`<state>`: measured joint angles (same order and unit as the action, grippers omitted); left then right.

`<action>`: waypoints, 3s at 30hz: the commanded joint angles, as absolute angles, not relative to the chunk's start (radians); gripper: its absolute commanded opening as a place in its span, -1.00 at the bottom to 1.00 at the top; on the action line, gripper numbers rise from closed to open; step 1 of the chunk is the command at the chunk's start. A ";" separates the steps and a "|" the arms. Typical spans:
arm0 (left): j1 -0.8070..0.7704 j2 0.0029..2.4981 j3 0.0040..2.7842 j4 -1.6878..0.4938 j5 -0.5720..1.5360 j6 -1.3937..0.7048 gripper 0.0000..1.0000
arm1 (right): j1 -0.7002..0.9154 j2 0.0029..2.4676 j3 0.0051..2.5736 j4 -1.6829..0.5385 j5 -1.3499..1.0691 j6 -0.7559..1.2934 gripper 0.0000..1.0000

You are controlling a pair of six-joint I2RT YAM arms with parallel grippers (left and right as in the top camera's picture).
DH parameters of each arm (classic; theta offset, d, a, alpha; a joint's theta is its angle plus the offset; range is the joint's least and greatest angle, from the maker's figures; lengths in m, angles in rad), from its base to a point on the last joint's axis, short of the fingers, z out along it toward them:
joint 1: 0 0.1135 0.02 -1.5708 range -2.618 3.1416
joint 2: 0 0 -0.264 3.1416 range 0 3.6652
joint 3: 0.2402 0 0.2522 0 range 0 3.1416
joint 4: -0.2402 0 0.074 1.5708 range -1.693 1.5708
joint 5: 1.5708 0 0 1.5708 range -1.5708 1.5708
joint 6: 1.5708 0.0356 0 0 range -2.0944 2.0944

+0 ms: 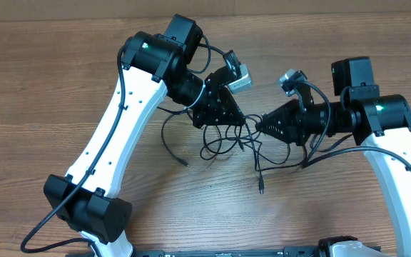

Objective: Untangle cables

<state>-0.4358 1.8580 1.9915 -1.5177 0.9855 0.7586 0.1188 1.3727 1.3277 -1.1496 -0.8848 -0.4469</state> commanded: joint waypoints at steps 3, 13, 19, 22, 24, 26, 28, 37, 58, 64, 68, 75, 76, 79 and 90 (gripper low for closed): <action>-0.432 1.830 2.007 -1.514 1.100 0.763 -0.91 | 0.124 1.372 1.341 -1.063 -0.899 -0.481 -0.34; -0.433 1.831 2.007 -1.514 1.131 0.763 -0.91 | 0.125 1.372 1.341 -1.024 -0.996 -0.481 -0.19; -0.432 1.831 2.007 -1.514 1.131 0.763 -0.92 | 0.125 1.372 1.341 -0.992 -0.997 -0.481 -0.32; -0.432 1.831 2.007 -1.514 1.131 0.763 -0.92 | 0.134 1.372 1.341 -1.000 -0.997 -0.481 -0.70; -0.432 1.831 2.007 -1.513 1.124 0.763 -0.92 | 0.154 1.372 1.341 -1.002 -0.997 -0.481 -0.92; -0.432 1.831 2.007 -1.512 1.104 0.763 -0.92 | 0.170 1.372 1.341 -1.000 -0.997 -0.481 -0.92; -0.432 1.831 2.007 -1.513 1.045 0.763 -0.71 | 0.181 1.372 1.341 -1.000 -0.996 -0.481 -0.92; -0.432 1.831 2.006 -1.515 0.705 0.616 -0.54 | 0.184 1.372 1.341 -0.994 -0.931 -0.443 -0.92; -0.437 1.831 2.006 -1.414 0.836 0.587 -0.28 | 0.185 1.372 1.341 -0.925 -0.729 -0.128 -0.92; -0.459 1.832 1.998 -1.409 0.790 0.587 -0.32 | 0.185 1.372 1.341 -0.916 -0.739 -0.131 -0.92; -0.469 1.833 1.980 -1.409 0.735 0.587 -0.41 | 0.185 1.372 1.341 -0.916 -0.739 -0.131 -0.92; -0.471 1.836 1.973 -1.389 0.750 0.522 -0.92 | 0.185 1.372 1.341 -0.922 -0.735 -0.130 -0.85; -0.464 1.836 1.995 -1.385 0.786 0.513 -0.92 | 0.185 1.372 1.341 -0.928 -0.732 -0.131 -0.65; -0.433 1.835 2.088 -1.387 0.910 0.489 -0.92 | 0.185 1.372 1.341 -0.951 -0.698 -0.130 -0.51; -0.233 1.835 2.527 -1.376 1.462 0.413 -0.91 | 0.185 1.401 1.341 -1.016 -0.622 -0.126 -0.55</action>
